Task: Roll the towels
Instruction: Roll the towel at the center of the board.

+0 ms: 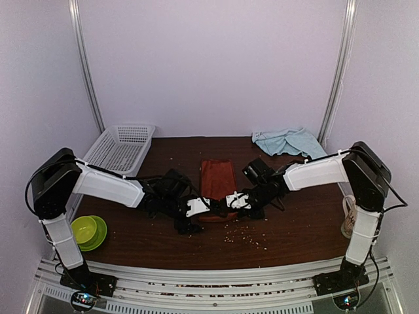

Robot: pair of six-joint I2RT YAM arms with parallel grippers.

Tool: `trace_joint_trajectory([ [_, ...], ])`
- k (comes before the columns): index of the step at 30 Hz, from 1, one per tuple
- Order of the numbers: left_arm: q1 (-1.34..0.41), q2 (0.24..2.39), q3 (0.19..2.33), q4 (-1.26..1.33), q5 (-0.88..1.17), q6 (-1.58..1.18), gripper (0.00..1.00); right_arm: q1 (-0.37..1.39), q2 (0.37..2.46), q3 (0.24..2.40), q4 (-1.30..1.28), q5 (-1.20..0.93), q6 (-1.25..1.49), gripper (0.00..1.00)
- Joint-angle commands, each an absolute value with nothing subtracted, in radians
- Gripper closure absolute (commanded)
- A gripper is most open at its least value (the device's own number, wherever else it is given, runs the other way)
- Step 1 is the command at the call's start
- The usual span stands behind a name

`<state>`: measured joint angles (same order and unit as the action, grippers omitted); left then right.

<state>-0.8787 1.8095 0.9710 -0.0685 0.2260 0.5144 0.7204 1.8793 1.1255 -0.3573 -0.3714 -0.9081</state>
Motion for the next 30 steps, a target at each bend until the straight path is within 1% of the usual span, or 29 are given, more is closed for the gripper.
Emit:
trace_joint_trajectory([
  [1, -0.878, 1.817, 0.983, 0.003, 0.179, 0.525, 0.23, 0.675, 1.907, 1.162, -0.518, -0.465, -0.872, 1.00],
  [6, -0.872, 1.811, 0.961, 0.069, 0.171, 0.530, 0.25, 0.650, 1.965, 1.236, -0.622, -0.531, -0.868, 1.00],
  [13, -0.868, 1.839, 0.971, 0.070, 0.241, 0.546, 0.28, 0.629, 1.997, 1.305, -0.736, -0.606, -0.879, 1.00],
  [15, -0.867, 1.852, 0.979, 0.062, 0.260, 0.552, 0.30, 0.628, 1.997, 1.313, -0.746, -0.617, -0.881, 1.00],
  [18, -0.867, 1.884, 1.008, 0.037, 0.275, 0.556, 0.37, 0.626, 1.998, 1.316, -0.751, -0.623, -0.881, 1.00],
  [21, -0.867, 1.905, 1.024, 0.023, 0.286, 0.557, 0.51, 0.625, 2.003, 1.323, -0.761, -0.627, -0.881, 1.00],
  [24, -0.867, 1.907, 1.024, 0.026, 0.297, 0.555, 0.58, 0.624, 2.005, 1.327, -0.764, -0.626, -0.880, 1.00],
  [26, -0.868, 1.903, 1.017, 0.033, 0.309, 0.553, 0.67, 0.622, 2.009, 1.328, -0.766, -0.626, -0.878, 1.00],
  [30, -0.867, 1.876, 0.989, 0.059, 0.344, 0.545, 0.69, 0.608, 2.018, 1.342, -0.785, -0.647, -0.871, 1.00],
])
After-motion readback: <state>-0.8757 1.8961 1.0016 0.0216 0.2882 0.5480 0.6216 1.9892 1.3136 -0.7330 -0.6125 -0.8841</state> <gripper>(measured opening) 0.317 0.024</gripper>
